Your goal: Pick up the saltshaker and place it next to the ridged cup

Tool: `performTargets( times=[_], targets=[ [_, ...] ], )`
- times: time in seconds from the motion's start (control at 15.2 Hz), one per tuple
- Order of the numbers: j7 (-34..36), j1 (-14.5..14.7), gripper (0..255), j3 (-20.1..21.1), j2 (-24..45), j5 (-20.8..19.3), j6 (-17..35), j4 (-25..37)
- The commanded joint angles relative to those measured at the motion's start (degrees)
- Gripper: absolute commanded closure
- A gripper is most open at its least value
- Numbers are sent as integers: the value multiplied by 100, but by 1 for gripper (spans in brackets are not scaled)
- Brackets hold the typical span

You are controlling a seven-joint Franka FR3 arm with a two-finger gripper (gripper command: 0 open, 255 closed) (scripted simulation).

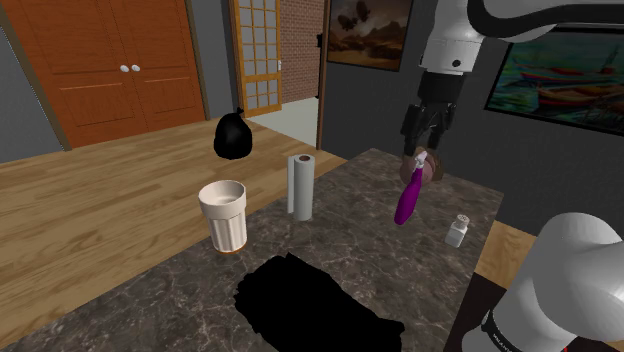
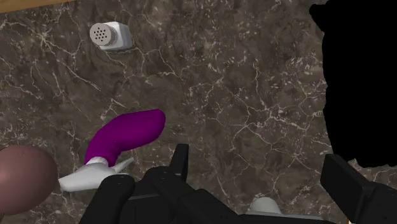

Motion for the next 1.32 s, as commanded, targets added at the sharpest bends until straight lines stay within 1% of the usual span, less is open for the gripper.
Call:
performTargets(
  times=[0.0, 0.33, 0.66, 0.99, 1.25],
  targets=[
    [0, 0, 0, 0, 0, 0, 0, 0],
    [-666, -135, 0, -494, -438, -347, 346, -890],
    [-1362, -355, 0, -1065, -710, -806, 719, -1636],
    [-2090, -647, 0, -1729, -751, -1370, 1169, -2222],
    [-2692, -899, 0, -2328, -558, -1875, 1625, -2556]
  ],
)
